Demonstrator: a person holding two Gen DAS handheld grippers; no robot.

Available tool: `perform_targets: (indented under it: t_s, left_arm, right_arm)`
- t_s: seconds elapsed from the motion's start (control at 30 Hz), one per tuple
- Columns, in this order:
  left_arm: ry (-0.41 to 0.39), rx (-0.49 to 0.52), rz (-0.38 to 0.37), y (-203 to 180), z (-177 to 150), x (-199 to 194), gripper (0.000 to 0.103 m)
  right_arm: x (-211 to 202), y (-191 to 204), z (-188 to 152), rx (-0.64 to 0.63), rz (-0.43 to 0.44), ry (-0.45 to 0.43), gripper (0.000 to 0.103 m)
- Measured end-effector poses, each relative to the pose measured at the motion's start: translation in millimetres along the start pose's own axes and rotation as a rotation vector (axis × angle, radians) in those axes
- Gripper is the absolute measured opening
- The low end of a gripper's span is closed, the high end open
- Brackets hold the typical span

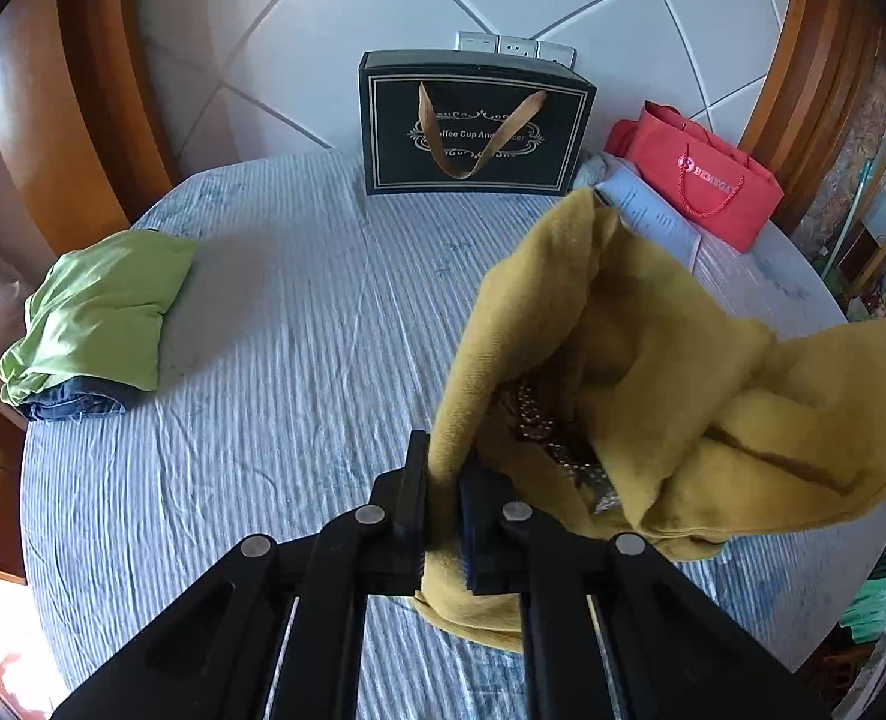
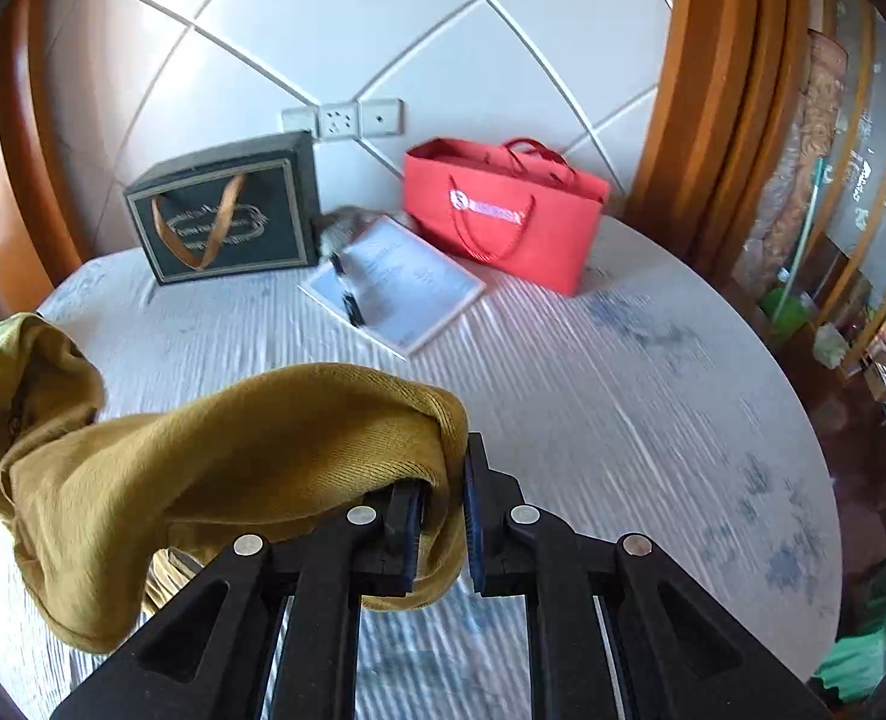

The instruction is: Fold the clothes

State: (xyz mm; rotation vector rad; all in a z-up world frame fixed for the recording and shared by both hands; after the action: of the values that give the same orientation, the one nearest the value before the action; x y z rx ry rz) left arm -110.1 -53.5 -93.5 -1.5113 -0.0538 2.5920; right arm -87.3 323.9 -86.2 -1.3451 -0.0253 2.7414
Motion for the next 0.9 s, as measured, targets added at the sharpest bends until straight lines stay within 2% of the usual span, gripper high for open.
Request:
perform_targets:
  t_s: [0.03,0.13,0.23,0.43,0.67,0.8,0.87,0.9]
  left_arm:
    - [0.033,-0.022,-0.023,1,-7,7,0.007]
    - [0.095,-0.027,-0.044,-3,-30,14,0.009]
    - [0.092,-0.004,-0.033,-9,-40,8,0.028]
    - [0.073,0.045,-0.043,-27,-36,4,0.029]
    - [0.177,0.168,-0.111,-84,-50,52,0.031]
    - [0.229,0.238,-0.074,-108,-61,88,0.036]
    - [0.246,0.260,-0.049,-115,-65,102,0.036]
    - [0.250,0.269,-0.038,-117,-67,108,0.036]
  right_arm:
    - [4,-8,-8,0.009,-0.008,0.036,0.017]
    - [14,-32,-33,0.037,-0.031,0.145,0.041]
    - [8,-44,-59,0.045,-0.018,0.173,0.043]
    - [-1,-54,-89,0.042,0.025,0.200,0.043]
    - [12,-48,-109,0.026,0.055,0.249,0.043]
    - [21,-40,-124,-0.020,0.084,0.296,0.045]
    - [26,-34,-132,-0.051,0.102,0.316,0.053]
    - [29,-30,-136,-0.064,0.116,0.324,0.053]
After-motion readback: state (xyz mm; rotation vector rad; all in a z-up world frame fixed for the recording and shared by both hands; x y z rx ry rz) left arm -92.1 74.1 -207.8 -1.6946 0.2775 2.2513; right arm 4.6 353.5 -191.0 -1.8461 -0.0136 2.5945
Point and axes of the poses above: each gripper's, at about its wrist camera, not at the fingertips, and x roughly the way its jaws point, y to its left, z to its top, the point moved 3 cm from there along x, roughly the way its jaws point, and after that the axes turned 1 degree about -x, right-handed, at the moved point
